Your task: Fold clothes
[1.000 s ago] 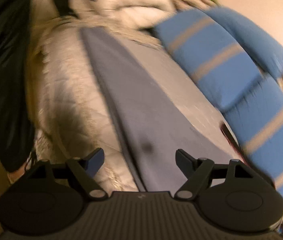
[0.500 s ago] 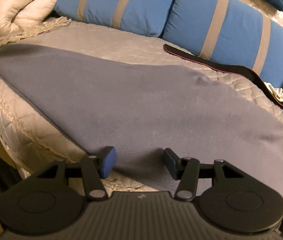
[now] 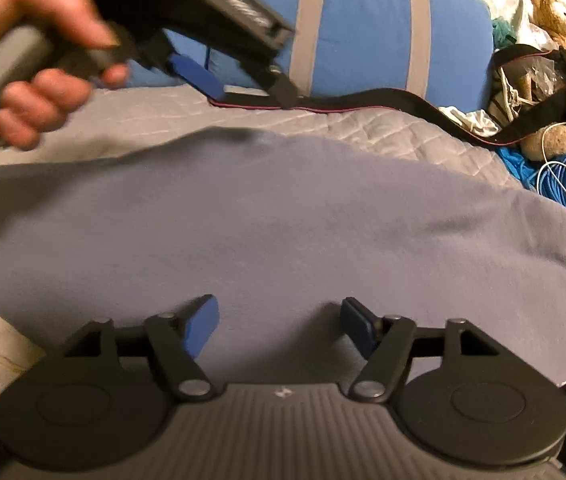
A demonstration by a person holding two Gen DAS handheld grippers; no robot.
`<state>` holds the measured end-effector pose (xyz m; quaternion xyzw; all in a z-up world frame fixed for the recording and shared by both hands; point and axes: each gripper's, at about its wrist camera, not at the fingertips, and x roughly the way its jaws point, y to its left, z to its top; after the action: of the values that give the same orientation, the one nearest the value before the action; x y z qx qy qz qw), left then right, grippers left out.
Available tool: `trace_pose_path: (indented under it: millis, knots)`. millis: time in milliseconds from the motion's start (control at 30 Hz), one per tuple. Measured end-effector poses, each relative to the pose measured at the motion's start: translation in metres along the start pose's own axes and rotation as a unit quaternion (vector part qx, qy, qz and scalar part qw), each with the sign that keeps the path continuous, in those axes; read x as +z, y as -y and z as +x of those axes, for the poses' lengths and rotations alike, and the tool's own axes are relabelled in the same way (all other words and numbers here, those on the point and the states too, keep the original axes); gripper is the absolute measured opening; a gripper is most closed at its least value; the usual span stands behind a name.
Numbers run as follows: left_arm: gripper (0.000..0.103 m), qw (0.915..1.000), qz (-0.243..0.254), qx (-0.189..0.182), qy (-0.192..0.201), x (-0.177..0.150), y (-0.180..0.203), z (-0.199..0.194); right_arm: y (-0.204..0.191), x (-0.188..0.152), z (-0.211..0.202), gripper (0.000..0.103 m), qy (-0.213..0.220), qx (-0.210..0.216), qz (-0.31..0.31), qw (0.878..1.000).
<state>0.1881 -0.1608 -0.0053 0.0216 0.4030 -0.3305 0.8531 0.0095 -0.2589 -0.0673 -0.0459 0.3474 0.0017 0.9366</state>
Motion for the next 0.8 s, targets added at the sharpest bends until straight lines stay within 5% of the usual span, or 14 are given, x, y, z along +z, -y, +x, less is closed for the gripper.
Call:
trace_pose_path:
  millis: [67,100,133,233,567,733,800]
  knots:
    - [0.072,0.9995,-0.012,-0.024,-0.019,0.001,-0.004,0.013,-0.001,-0.001,0.0,0.085,0.004,-0.003,-0.009,1.0]
    - [0.061,0.9987,-0.011,-0.033,-0.037,0.002,-0.004,0.02,-0.002,-0.002,0.0,0.085,0.004,-0.002,-0.011,1.0]
    - [0.038,0.9975,-0.01,-0.042,-0.057,0.002,-0.004,0.027,-0.003,-0.002,0.0,0.086,0.004,-0.001,-0.011,1.0]
    - [0.007,0.9966,-0.009,-0.05,-0.065,-0.005,0.002,0.026,0.002,-0.005,-0.001,0.088,0.001,0.006,-0.002,1.0]
    - [0.005,0.9901,0.134,-0.042,-0.011,-0.059,0.063,-0.026,0.013,-0.006,0.004,0.09,-0.005,0.016,0.013,1.0]
    - [0.008,0.9931,0.094,-0.068,-0.017,-0.069,0.053,-0.022,0.013,-0.006,0.005,0.09,-0.004,0.017,0.01,1.0]
    - [0.022,0.9943,0.079,-0.07,-0.017,-0.064,0.045,-0.015,0.013,-0.006,0.005,0.09,-0.003,0.016,0.008,1.0]
